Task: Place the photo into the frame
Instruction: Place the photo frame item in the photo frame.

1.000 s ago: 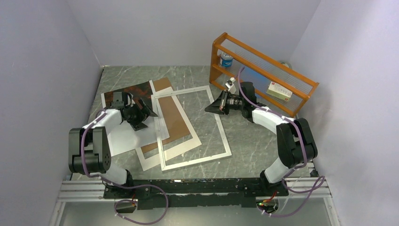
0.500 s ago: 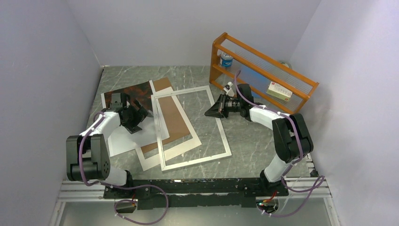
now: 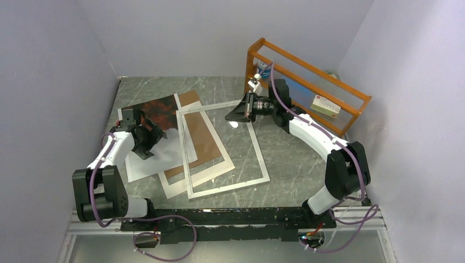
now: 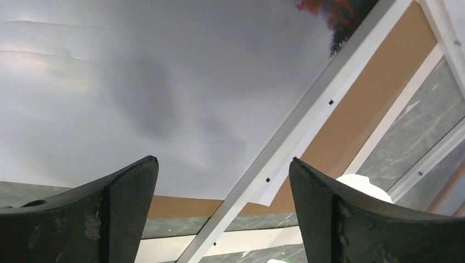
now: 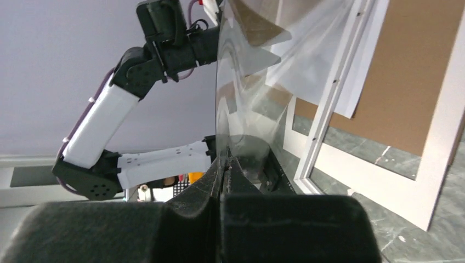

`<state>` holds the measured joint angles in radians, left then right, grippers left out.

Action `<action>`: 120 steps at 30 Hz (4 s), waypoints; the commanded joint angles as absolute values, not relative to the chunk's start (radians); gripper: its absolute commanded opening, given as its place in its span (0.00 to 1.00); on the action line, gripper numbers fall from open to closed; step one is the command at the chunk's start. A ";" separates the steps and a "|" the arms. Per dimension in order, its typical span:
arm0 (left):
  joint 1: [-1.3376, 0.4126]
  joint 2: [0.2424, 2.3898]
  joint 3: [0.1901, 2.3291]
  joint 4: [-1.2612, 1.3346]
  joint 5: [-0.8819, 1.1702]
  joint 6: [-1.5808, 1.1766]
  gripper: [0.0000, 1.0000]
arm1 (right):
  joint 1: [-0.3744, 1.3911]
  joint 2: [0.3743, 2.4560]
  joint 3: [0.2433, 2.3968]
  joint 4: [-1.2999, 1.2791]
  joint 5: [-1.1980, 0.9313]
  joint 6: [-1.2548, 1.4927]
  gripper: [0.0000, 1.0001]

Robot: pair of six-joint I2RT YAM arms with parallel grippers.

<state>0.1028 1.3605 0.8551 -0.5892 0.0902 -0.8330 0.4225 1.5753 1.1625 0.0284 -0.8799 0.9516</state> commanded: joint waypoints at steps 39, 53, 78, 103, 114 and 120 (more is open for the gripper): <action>0.166 1.518 0.859 -0.359 0.357 -0.779 0.94 | 0.368 1.642 0.880 0.371 -0.980 0.597 0.00; 0.182 1.454 0.860 -0.393 0.243 -0.816 0.94 | 0.406 1.659 0.907 0.353 -0.977 0.528 0.00; 0.186 1.496 0.854 -0.373 0.299 -0.818 0.94 | 0.411 1.729 0.920 0.467 -0.958 0.528 0.00; 0.186 1.545 0.854 -0.369 0.321 -0.820 0.94 | 0.408 1.792 0.862 0.485 -0.786 0.565 0.00; 0.186 1.584 0.861 -0.356 0.338 -0.819 0.94 | 0.408 1.820 0.855 0.489 -0.754 0.555 0.00; 0.186 1.606 0.868 -0.347 0.354 -0.819 0.94 | 0.408 1.819 0.841 0.511 -0.732 0.573 0.00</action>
<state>0.1829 1.5803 0.8471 -0.3737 0.3386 -0.8108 0.4084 1.8217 0.8436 0.4294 -0.7601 0.5743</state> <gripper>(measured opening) 0.942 0.010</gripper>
